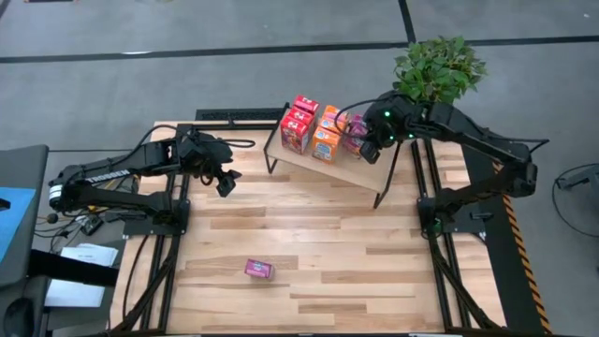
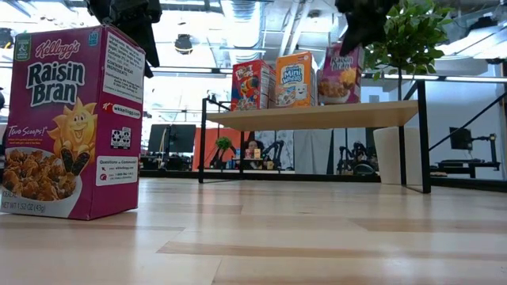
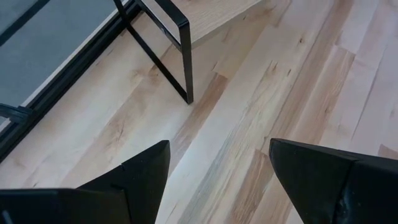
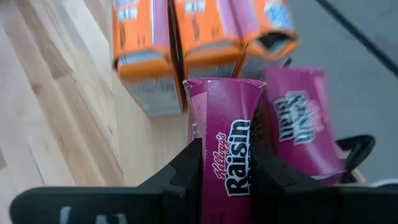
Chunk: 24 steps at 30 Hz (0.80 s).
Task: Stack cereal on shelf
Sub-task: Put the top purple cereal box on the shelf aligned with the other purple cereal box
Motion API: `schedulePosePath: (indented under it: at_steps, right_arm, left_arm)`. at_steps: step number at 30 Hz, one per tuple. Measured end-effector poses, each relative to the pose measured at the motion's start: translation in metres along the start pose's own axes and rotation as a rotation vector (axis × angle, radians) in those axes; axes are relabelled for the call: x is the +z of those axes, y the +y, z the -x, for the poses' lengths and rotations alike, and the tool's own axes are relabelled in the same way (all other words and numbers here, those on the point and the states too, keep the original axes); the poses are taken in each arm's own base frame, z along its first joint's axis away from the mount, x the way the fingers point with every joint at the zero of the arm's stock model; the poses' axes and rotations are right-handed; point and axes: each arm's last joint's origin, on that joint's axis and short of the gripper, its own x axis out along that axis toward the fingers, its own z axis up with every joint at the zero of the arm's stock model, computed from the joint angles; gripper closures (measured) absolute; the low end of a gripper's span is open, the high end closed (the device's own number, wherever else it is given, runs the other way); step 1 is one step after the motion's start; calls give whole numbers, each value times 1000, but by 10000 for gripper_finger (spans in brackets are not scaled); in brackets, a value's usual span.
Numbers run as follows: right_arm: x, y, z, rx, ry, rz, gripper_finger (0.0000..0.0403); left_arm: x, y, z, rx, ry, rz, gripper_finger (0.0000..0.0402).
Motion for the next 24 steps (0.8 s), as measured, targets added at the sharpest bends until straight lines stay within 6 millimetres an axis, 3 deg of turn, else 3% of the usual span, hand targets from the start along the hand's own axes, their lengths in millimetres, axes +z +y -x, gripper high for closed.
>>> schedulePosePath:
  at_steps: [11,24]
  right_arm:
    - [0,-4,1,11,9,-4,279]
    - [0,-3,1,36,9,4,203]
  left_arm:
    - [0,0,0,0,0,1,136]
    - [0,0,0,3,0,-6,136]
